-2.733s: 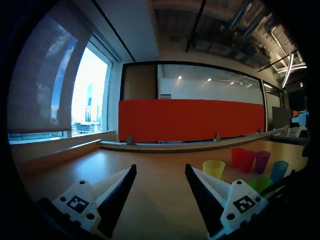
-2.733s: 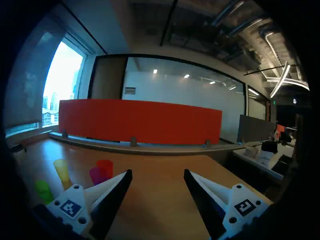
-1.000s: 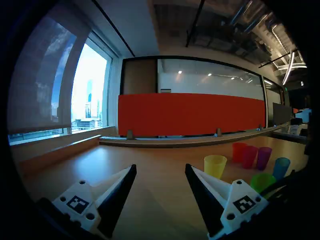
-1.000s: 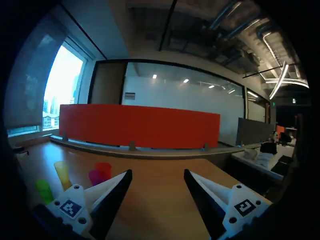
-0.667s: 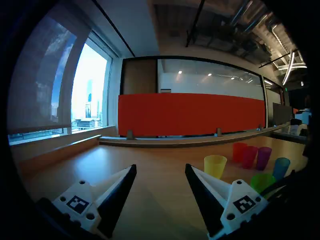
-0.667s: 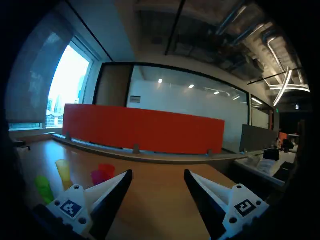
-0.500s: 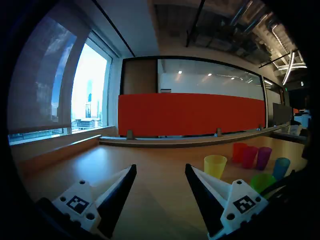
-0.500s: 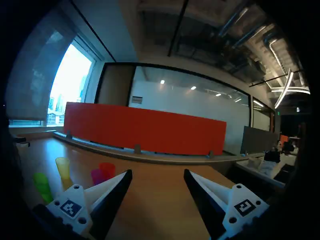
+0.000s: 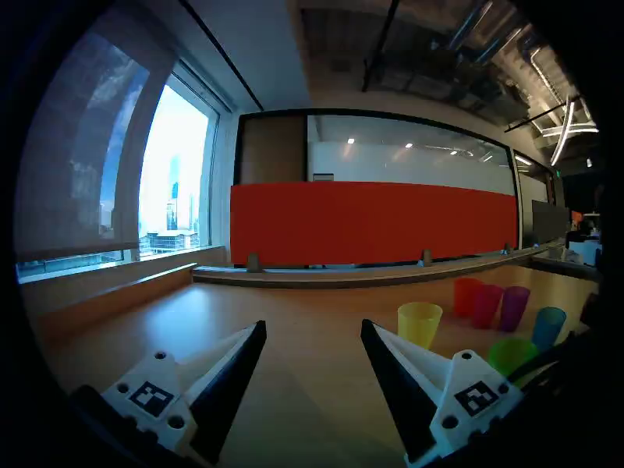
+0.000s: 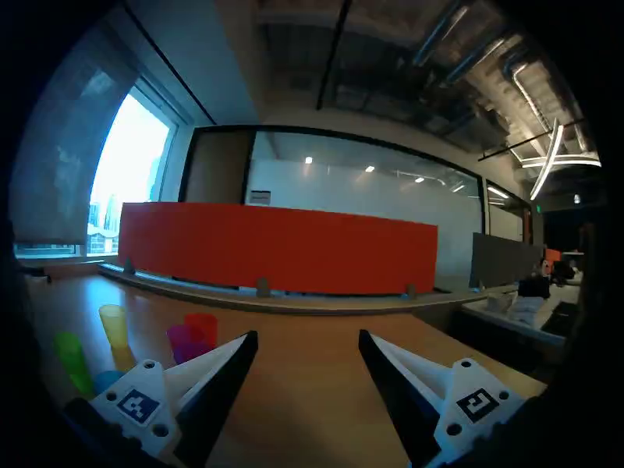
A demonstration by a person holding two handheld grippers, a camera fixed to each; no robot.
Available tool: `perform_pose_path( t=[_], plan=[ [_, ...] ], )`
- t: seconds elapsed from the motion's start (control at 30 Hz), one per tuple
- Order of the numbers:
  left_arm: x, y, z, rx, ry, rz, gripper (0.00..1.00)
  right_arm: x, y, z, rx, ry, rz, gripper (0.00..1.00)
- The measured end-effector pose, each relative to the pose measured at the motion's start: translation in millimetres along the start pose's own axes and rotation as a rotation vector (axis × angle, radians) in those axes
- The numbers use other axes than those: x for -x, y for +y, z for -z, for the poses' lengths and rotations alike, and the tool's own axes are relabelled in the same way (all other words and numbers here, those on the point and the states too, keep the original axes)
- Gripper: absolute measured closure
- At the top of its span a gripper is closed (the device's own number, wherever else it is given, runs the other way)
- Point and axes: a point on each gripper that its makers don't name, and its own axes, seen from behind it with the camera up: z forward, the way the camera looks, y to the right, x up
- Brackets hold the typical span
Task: Pour water
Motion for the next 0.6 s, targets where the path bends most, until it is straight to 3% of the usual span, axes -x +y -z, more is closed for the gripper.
perform_pose_path(
  t=[0.6],
  plan=[
    [0.2, -0.1, 0.4, 0.000, 0.000, 0.000, 0.10, 21.1, -7.2, -3.9, -0.030, 0.001, -0.072, 0.00]
  ],
)
